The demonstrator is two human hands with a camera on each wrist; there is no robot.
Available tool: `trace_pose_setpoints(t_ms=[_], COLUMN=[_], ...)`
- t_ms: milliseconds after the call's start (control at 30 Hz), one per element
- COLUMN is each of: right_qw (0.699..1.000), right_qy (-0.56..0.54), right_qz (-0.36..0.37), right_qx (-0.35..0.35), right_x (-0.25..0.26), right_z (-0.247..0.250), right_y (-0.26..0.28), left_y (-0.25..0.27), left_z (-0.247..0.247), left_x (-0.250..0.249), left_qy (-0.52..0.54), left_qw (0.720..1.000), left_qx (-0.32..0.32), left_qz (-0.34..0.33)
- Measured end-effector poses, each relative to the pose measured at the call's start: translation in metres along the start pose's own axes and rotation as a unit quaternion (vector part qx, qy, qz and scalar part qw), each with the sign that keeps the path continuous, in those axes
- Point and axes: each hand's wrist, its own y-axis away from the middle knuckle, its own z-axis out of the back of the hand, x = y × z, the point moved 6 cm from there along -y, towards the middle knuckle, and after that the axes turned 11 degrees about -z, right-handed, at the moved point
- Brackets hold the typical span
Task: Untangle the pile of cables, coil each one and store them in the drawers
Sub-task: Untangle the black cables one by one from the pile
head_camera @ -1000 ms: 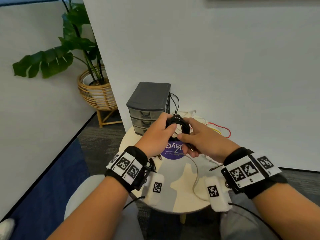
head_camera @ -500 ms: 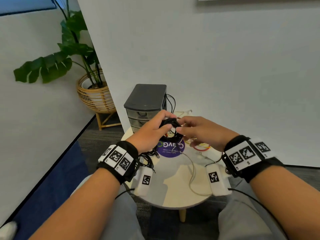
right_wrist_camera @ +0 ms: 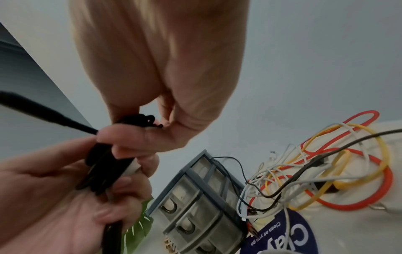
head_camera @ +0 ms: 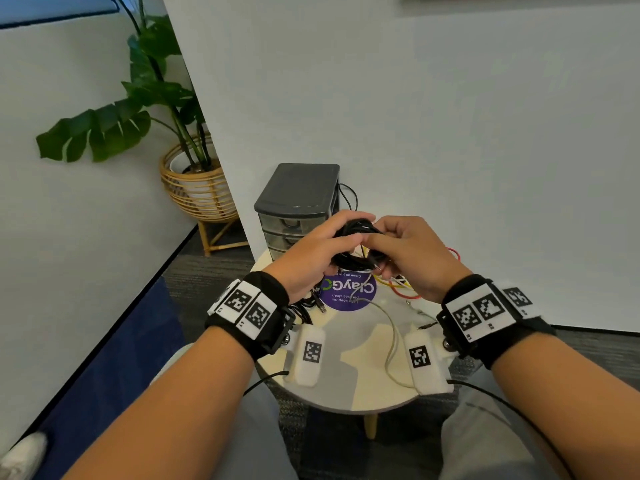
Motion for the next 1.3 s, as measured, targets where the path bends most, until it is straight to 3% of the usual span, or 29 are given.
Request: trace_pose_setpoints(t_ms=[300,600,867,967,1067,1300], right_qw=[0.992,0.995,0.990,0.997,0.998,0.959], right_qy=[-0.011,-0.090,-0.061,-0.029,0.048,0.258], right_qz=[0.022,0.033,0.064,0.022,-0.039,-0.093], right_qx=[-0.122,-0.034,-0.108,-0.064,-0.007,0.065], right_x=[-0.001,0.000,-0.006,-0.013,-0.033,-0.082], right_z=[0.014,0.009,0.021,0.017,0.004,-0.030], right_y=[-0.005,0.002,0.003,-0.001,-0.005,-0.016], left_y=[-0.001,0.003,0.009,0.016,0.027,0.047], left_z=[-0.007,-0.010,-0.006,0.002,0.006,0.007], left_x=[0.004,0.003,0.001,0.007,0.021,0.060], left_qy=[0.022,-0.003,0.001,-0.030,-0.103,-0.165], left_qw=[0.997,0.995,0.997,0.997,0.991,0.961], left_qx=[-0.078,-0.100,-0.082,-0.069,-0.014,0.026], left_qz=[0.002,-0.020,0.001,0.032,0.088,0.219])
